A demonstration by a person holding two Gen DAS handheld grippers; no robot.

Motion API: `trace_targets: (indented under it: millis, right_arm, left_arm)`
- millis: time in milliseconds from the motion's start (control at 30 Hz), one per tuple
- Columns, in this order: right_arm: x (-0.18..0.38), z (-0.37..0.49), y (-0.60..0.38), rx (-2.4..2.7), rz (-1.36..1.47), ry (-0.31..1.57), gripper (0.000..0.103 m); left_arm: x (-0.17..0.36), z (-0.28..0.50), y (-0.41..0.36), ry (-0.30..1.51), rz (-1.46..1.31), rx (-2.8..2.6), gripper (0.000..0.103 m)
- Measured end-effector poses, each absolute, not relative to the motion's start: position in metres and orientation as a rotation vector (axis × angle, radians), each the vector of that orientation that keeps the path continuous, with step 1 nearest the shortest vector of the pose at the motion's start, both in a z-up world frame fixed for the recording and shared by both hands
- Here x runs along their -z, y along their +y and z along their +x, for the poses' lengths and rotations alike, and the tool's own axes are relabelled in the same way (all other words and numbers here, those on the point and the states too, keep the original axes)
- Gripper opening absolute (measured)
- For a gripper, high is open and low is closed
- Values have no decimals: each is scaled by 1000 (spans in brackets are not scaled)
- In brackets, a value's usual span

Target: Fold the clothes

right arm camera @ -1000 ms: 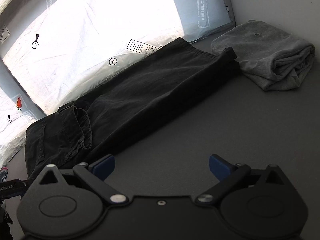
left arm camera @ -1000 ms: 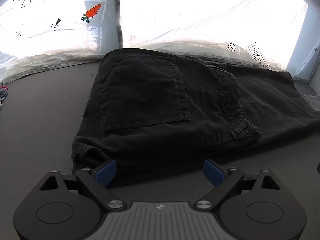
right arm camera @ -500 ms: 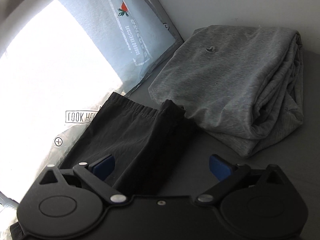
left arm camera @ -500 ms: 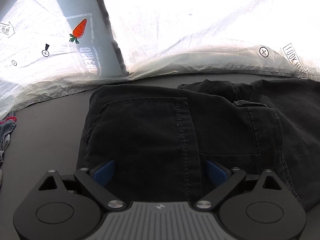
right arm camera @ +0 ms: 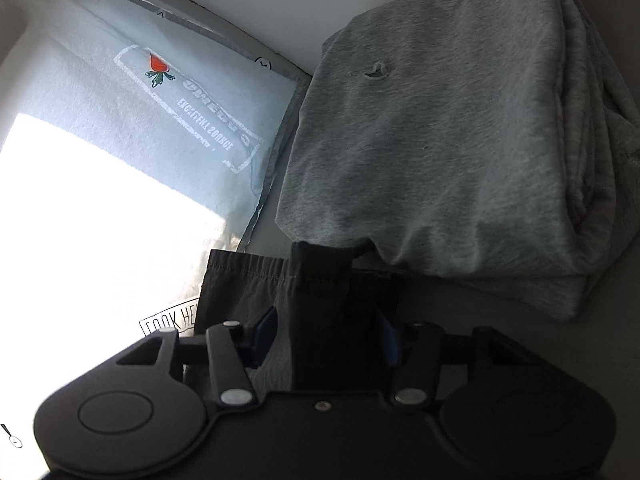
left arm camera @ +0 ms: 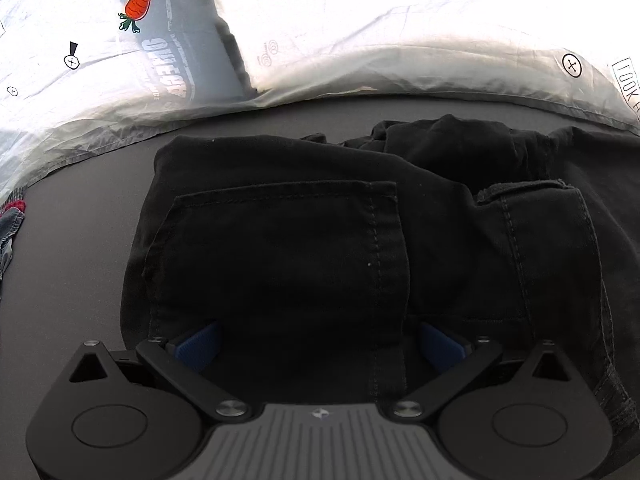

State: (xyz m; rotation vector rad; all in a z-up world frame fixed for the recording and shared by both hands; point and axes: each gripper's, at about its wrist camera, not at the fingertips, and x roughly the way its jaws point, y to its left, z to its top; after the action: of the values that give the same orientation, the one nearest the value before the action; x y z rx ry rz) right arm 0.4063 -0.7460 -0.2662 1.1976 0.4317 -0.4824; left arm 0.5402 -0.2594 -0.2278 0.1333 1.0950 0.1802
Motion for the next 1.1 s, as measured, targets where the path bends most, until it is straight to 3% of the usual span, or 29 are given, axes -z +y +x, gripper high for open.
trace_targets:
  millis: [33, 167, 333, 500, 1100]
  right_arm:
    - [271, 405, -750, 463, 1257, 419, 26]
    - [276, 396, -752, 360, 1437, 320, 20]
    - [265, 392, -723, 85, 1712, 134, 19]
    - [243, 406, -677, -86, 1780, 152, 19]
    - [213, 444, -474, -461, 1754, 518, 19]
  left_arm:
    - [228, 540, -259, 1094, 132, -178, 103]
    - [229, 539, -260, 1091, 129, -175, 103]
    - [229, 540, -254, 1101, 106, -162, 103]
    - [229, 544, -251, 1128, 88, -155, 103]
    - [195, 485, -169, 1073, 5, -169, 103]
